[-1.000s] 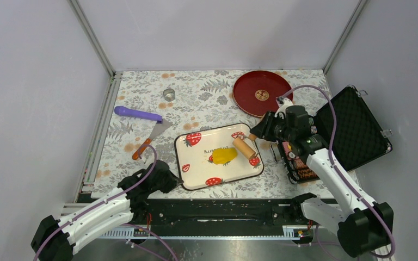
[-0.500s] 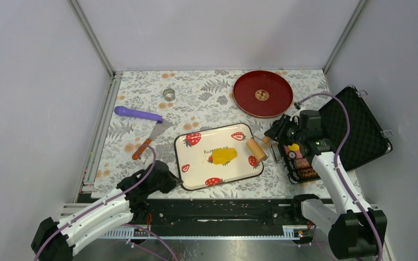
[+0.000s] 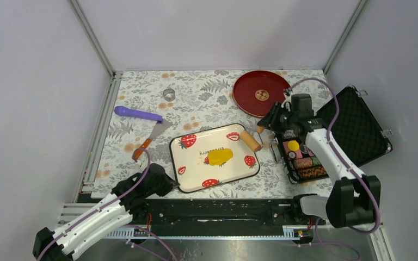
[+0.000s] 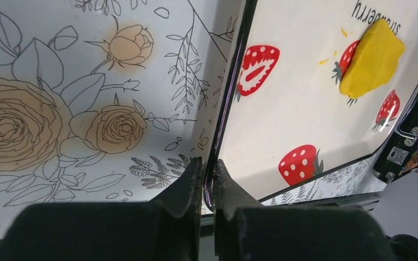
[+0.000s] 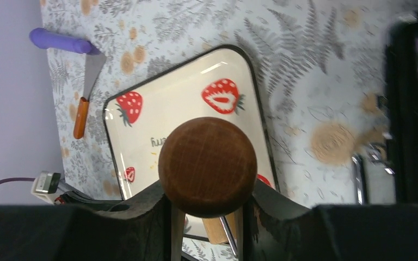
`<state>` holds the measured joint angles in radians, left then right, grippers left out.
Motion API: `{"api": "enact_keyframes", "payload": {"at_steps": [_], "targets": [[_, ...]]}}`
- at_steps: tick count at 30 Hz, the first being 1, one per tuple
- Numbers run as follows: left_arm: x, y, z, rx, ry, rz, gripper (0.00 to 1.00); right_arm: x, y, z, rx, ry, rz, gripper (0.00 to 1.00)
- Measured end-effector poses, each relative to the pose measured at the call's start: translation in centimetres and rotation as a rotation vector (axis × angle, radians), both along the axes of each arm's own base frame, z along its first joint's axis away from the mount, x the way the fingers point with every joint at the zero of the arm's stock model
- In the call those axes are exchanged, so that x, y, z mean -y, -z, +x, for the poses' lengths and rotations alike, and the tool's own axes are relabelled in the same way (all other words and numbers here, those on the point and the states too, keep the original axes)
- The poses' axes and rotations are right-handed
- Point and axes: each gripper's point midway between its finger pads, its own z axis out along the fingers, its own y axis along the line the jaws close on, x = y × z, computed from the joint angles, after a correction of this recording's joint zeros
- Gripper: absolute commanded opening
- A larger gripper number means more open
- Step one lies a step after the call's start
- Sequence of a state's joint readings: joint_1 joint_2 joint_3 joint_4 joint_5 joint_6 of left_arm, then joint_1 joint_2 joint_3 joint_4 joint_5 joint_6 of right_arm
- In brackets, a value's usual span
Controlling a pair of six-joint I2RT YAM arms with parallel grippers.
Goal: Roll out the dumpling wrappers from the dough
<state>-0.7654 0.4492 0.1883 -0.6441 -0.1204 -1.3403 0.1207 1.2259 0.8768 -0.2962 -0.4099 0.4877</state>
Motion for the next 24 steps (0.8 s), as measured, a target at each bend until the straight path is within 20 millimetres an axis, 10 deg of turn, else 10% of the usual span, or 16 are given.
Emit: {"api": "enact_keyframes", "payload": {"at_steps": [10,24], "targets": [[0.1,0.0,0.0,-0.001,0.007,0.016,0.0,-9.9,-1.5,6.4,0.014,-0.197,0.017,0.0],[0.1,0.0,-0.1,0.005,0.011,0.022,0.0,-16.9,5.8,15.8,-0.073,-0.166,0.056,0.03]]}}
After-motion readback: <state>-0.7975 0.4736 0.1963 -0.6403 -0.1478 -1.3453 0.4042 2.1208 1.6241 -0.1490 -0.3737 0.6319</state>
